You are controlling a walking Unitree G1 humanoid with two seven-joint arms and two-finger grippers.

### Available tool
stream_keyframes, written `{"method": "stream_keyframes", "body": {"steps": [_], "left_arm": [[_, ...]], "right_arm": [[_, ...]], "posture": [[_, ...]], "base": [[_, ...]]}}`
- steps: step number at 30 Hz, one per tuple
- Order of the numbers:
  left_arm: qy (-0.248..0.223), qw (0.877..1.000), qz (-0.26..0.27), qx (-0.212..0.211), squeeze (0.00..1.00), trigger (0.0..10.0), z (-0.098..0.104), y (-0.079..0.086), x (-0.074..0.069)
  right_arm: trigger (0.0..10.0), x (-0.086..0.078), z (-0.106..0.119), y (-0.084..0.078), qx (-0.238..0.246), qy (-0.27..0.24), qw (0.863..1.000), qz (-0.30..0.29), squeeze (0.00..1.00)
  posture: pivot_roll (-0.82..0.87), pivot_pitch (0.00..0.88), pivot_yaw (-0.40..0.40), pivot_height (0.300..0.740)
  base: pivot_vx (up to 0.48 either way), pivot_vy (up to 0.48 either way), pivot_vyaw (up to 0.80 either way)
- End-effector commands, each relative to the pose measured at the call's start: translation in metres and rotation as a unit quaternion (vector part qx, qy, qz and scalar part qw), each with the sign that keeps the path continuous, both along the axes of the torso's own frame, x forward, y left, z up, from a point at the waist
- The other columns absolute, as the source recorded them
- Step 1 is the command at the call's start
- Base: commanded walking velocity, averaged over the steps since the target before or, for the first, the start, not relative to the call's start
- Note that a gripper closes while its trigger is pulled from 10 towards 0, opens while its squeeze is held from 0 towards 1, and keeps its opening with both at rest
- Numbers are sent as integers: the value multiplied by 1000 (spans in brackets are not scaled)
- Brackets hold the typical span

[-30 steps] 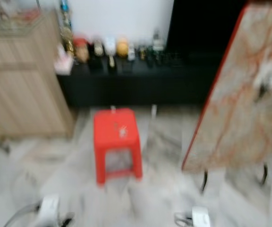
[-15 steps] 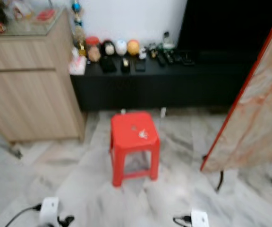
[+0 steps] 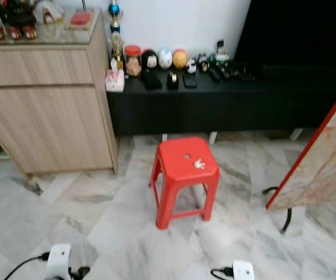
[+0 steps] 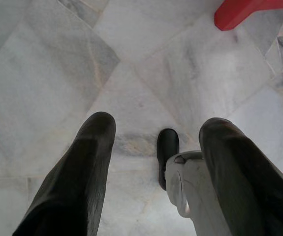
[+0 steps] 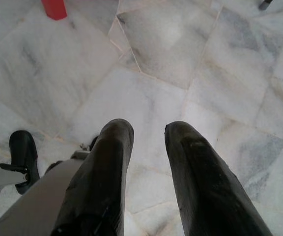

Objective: Hang keys on a hook

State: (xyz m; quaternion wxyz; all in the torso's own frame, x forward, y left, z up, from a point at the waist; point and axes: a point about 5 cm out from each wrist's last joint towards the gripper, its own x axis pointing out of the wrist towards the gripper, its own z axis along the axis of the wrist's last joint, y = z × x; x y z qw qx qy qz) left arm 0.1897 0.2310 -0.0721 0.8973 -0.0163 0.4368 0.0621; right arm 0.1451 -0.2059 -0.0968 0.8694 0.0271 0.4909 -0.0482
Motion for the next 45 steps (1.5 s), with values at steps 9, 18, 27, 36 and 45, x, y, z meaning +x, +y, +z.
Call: {"method": "stream_keyframes", "body": {"steps": [9, 18, 27, 36, 45], "left_arm": [[6, 1000, 0, -6, 0, 10000, -2, -1, -3], [6, 1000, -4, -4, 0, 10000, -1, 0, -2], [5, 1000, -12, -3, 0, 10000, -1, 0, -1], [5, 1000, -14, 2, 0, 10000, 0, 1, 0], [4, 1000, -13, 2, 0, 10000, 0, 1, 0]], "right_arm": [[10000, 5, 3, -4, -13, -5, 1000, 23, 0], [10000, 5, 2, -3, -8, -7, 1000, 8, 0], [10000, 5, 3, -4, -16, -8, 1000, 8, 0], [10000, 5, 2, -2, -9, -4, 1000, 2, 0], [10000, 6, 3, -2, -7, -10, 1000, 2, 0]], "posture": [[106, 0, -91, 740], [108, 0, -90, 740], [104, 0, -89, 740], [101, 0, -82, 740], [109, 0, -90, 740]], "base": [[0, 0, 267], [0, 0, 60], [27, 0, 0], [265, 0, -363], [292, 0, 0]]}}
